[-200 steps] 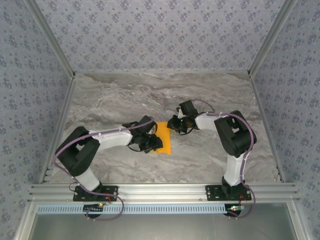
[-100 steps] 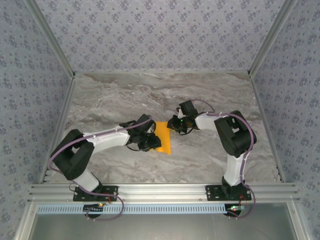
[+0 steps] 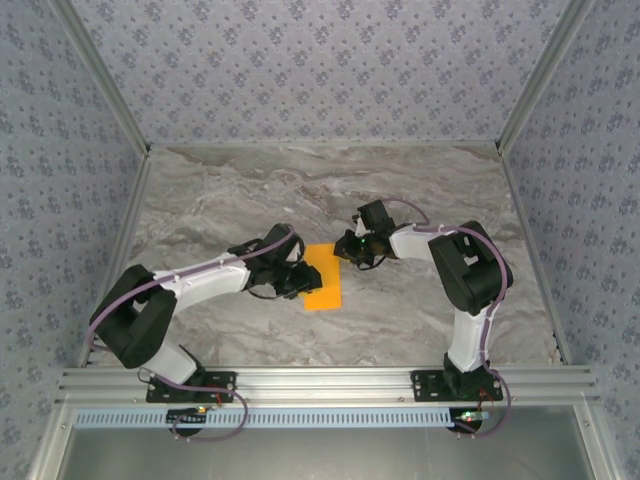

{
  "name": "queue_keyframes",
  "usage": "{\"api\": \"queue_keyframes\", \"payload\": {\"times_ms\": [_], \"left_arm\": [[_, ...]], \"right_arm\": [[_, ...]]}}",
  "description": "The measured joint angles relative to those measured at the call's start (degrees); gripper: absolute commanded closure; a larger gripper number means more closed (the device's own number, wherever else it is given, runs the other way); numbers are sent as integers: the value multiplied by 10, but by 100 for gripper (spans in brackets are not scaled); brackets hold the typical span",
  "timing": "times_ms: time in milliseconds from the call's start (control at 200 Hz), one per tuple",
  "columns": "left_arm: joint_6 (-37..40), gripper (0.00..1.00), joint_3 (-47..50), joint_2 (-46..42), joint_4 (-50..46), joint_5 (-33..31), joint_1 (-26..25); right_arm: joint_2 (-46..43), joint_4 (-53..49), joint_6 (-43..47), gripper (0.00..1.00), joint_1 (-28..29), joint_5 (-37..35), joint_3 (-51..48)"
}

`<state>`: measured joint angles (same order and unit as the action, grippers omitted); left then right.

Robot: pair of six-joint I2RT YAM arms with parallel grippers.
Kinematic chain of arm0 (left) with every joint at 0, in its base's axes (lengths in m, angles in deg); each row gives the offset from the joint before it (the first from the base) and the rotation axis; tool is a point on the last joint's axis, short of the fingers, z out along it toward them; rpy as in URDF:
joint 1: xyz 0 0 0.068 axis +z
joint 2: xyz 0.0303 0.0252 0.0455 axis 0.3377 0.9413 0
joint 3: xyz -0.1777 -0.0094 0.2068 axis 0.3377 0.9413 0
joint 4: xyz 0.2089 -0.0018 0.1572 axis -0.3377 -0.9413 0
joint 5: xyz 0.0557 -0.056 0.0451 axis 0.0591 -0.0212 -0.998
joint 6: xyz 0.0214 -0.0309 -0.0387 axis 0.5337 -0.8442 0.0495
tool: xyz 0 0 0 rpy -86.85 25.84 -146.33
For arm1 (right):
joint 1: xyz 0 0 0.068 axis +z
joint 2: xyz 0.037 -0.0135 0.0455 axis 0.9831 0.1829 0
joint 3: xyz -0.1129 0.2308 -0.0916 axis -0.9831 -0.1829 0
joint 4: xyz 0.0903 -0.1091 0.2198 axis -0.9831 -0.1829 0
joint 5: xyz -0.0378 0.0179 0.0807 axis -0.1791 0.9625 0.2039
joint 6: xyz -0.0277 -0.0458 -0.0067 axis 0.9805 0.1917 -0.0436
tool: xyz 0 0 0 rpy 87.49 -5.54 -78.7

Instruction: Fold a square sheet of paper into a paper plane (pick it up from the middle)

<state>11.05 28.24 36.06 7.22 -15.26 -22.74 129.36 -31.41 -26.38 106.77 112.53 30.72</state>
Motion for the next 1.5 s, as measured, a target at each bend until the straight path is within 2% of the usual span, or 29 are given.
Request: {"api": "queue_keyframes", "payload": {"times_ms": [235,335,560,804,1499], "left_arm": [[27,46,0,6,-57,-35,5],[31,43,0,14,-71,-37,5],[32,43,-2,36,-81,-31,-5],[31,51,-18,59,-79,-14,-13],[29,49,-31,76,-87,-17,-21]], "right_arm": [[0,-2,2,83,1,-3,0],[0,-3,2,83,1,-3,2],[1,-8,2,83,2,-5,4],[1,-9,2,83,2,-5,4],[1,-10,2,83,2,-6,5]]}}
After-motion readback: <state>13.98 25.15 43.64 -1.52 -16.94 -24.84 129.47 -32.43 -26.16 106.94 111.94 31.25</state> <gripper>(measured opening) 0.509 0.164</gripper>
